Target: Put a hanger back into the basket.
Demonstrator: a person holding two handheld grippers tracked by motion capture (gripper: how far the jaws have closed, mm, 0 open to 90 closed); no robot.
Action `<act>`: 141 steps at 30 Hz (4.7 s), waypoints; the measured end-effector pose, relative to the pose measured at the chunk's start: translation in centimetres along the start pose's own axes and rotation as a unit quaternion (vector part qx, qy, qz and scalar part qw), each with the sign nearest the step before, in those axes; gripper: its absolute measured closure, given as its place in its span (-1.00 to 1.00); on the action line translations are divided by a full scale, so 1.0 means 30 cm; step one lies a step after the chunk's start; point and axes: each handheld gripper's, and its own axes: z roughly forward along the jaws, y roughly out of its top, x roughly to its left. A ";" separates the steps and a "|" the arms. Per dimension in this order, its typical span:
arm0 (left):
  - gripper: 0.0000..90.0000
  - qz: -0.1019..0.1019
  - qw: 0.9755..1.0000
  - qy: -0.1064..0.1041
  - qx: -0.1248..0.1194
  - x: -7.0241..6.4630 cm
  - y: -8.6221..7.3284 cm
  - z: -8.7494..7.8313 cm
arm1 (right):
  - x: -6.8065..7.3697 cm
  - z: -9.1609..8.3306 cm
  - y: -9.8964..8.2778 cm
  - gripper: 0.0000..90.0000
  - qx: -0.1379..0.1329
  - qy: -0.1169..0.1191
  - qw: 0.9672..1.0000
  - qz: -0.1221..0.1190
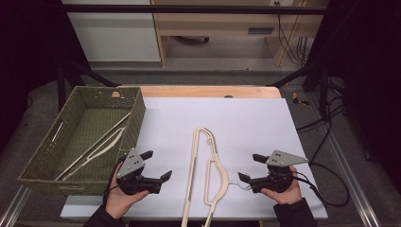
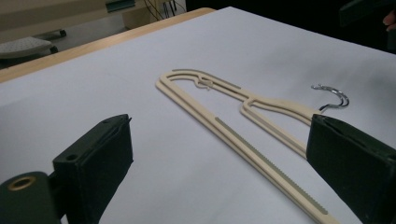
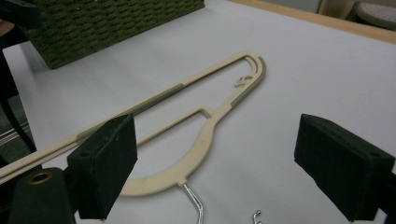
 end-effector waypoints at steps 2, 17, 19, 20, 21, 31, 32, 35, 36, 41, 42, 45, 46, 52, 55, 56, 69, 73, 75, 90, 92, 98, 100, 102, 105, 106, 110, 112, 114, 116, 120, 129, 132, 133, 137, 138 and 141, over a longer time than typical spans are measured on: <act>-0.84 -0.005 1.000 -0.002 0.006 0.004 -0.015 0.011 | 0.002 0.010 -0.009 -0.66 0.007 0.001 1.000 -0.002; -0.83 -0.007 1.000 -0.004 0.027 0.002 -0.056 0.042 | 0.021 0.099 -0.089 -0.04 0.093 0.044 0.994 -0.027; -0.82 -0.011 0.999 -0.007 0.029 0.005 -0.061 0.047 | 0.021 0.118 -0.100 0.04 0.108 0.048 0.992 -0.034; -0.82 -0.013 0.999 -0.009 0.031 0.006 -0.063 0.049 | 0.019 0.136 -0.109 0.11 0.121 0.053 0.991 -0.034; -0.81 -0.013 0.999 -0.009 0.033 0.006 -0.066 0.052 | 0.018 0.143 -0.114 0.16 0.126 0.052 0.990 -0.037; -0.79 -0.009 0.999 -0.014 0.039 -0.002 -0.072 0.066 | -0.010 0.176 -0.143 0.59 0.153 0.046 0.986 -0.042; -0.79 -0.008 0.999 -0.014 0.040 -0.002 -0.072 0.067 | -0.011 0.177 -0.143 0.63 0.153 0.046 0.986 -0.042; -0.79 -0.007 0.999 -0.015 0.042 -0.004 -0.074 0.071 | -0.016 0.177 -0.144 0.78 0.153 0.045 0.986 -0.052; -0.79 -0.007 0.999 -0.015 0.042 -0.005 -0.074 0.071 | -0.016 0.177 -0.144 0.78 0.153 0.045 0.986 -0.052; -0.78 -0.007 0.999 -0.015 0.043 -0.003 -0.075 0.073 | -0.017 0.177 -0.142 0.92 0.154 0.050 0.985 -0.054; -0.78 -0.007 0.999 -0.015 0.043 -0.003 -0.075 0.073 | -0.017 0.175 -0.141 0.93 0.155 0.050 0.985 -0.054; -0.77 -0.005 0.999 -0.014 0.044 -0.003 -0.076 0.074 | -0.020 0.168 -0.135 0.95 0.152 0.057 0.985 -0.058; -0.77 -0.005 0.999 -0.015 0.045 -0.003 -0.076 0.074 | -0.020 0.166 -0.133 0.95 0.150 0.062 0.985 -0.056; -0.77 -0.004 0.999 -0.015 0.045 -0.007 -0.076 0.076 | -0.007 0.153 -0.123 0.96 0.151 0.075 0.985 -0.048; -0.77 -0.003 0.999 -0.016 0.046 -0.009 -0.076 0.076 | 0.001 0.146 -0.125 0.97 0.154 0.083 0.984 -0.046; -0.77 -0.003 0.999 -0.016 0.046 -0.010 -0.077 0.077 | 0.005 0.147 -0.129 0.96 0.156 0.082 0.983 -0.044; -0.77 -0.003 0.999 -0.026 0.046 -0.024 -0.070 0.081 | 0.016 0.169 -0.161 0.76 0.145 0.083 0.984 -0.061; -0.77 -0.004 0.999 -0.036 0.040 -0.044 -0.055 0.087 | 0.026 0.168 -0.167 0.93 0.140 0.081 0.983 -0.082; -0.77 -0.002 0.998 -0.044 0.038 -0.059 -0.041 0.093 | 0.024 0.168 -0.166 0.97 0.141 0.091 0.981 -0.094; -0.67 0.073 0.988 -0.104 0.081 -0.293 0.081 0.274 | 0.049 0.130 -0.070 0.99 0.154 0.100 0.981 -0.058; -0.62 0.075 0.987 -0.109 0.087 -0.305 0.080 0.291 | 0.057 0.124 -0.056 0.99 0.155 0.098 0.981 -0.057; -0.47 0.083 0.979 -0.127 0.132 -0.359 0.064 0.375 | 0.071 0.114 -0.026 0.99 0.159 0.099 0.981 -0.059; -0.39 0.090 0.976 -0.131 0.147 -0.376 0.058 0.395 | 0.073 0.112 -0.019 0.99 0.158 0.100 0.980 -0.063; -0.25 0.096 0.973 -0.131 0.162 -0.388 0.053 0.409 | 0.079 0.111 -0.011 0.99 0.159 0.098 0.981 -0.058; -0.11 0.101 0.969 -0.127 0.187 -0.399 0.044 0.429 | 0.081 0.108 -0.004 0.99 0.161 0.098 0.980 -0.057; 0.03 0.100 0.967 -0.128 0.194 -0.400 0.043 0.434 | 0.083 0.107 -0.001 0.99 0.159 0.098 0.981 -0.056; 0.22 0.091 0.964 -0.135 0.208 -0.405 0.040 0.446 | 0.085 0.105 0.002 0.99 0.161 0.096 0.981 -0.053; 0.36 0.083 0.963 -0.144 0.211 -0.409 0.040 0.445 | 0.085 0.106 0.002 0.99 0.161 0.096 0.981 -0.052; 0.45 0.081 0.964 -0.136 0.213 -0.416 0.039 0.443 | 0.085 0.106 0.002 0.98 0.160 0.096 0.981 -0.050; 0.45 0.079 0.964 -0.135 0.214 -0.415 0.040 0.441 | 0.086 0.105 0.002 0.98 0.160 0.096 0.981 -0.051; 0.53 0.073 0.967 -0.123 0.210 -0.415 0.045 0.428 | 0.087 0.100 0.006 0.96 0.155 0.098 0.982 -0.054; 0.61 0.053 0.975 -0.099 0.191 -0.408 0.073 0.376 | 0.076 -0.015 0.065 0.67 0.046 0.084 0.995 -0.038; 0.62 0.050 0.977 -0.092 0.184 -0.402 0.083 0.355 | 0.061 -0.068 0.082 0.42 0.000 0.064 0.998 -0.029; 0.63 0.045 0.978 -0.090 0.181 -0.397 0.088 0.344 | 0.055 -0.086 0.086 0.30 -0.011 0.051 0.998 -0.024; 0.65 0.038 0.980 -0.087 0.173 -0.378 0.099 0.307 | 0.024 -0.129 0.084 -0.09 -0.047 0.018 0.999 0.003; 0.66 0.039 0.981 -0.085 0.171 -0.371 0.102 0.294 | 0.005 -0.136 0.074 -0.22 -0.055 -0.002 0.998 0.017; 0.67 0.032 0.983 -0.080 0.161 -0.355 0.107 0.265 | -0.010 -0.136 0.062 -0.33 -0.057 -0.018 0.998 0.026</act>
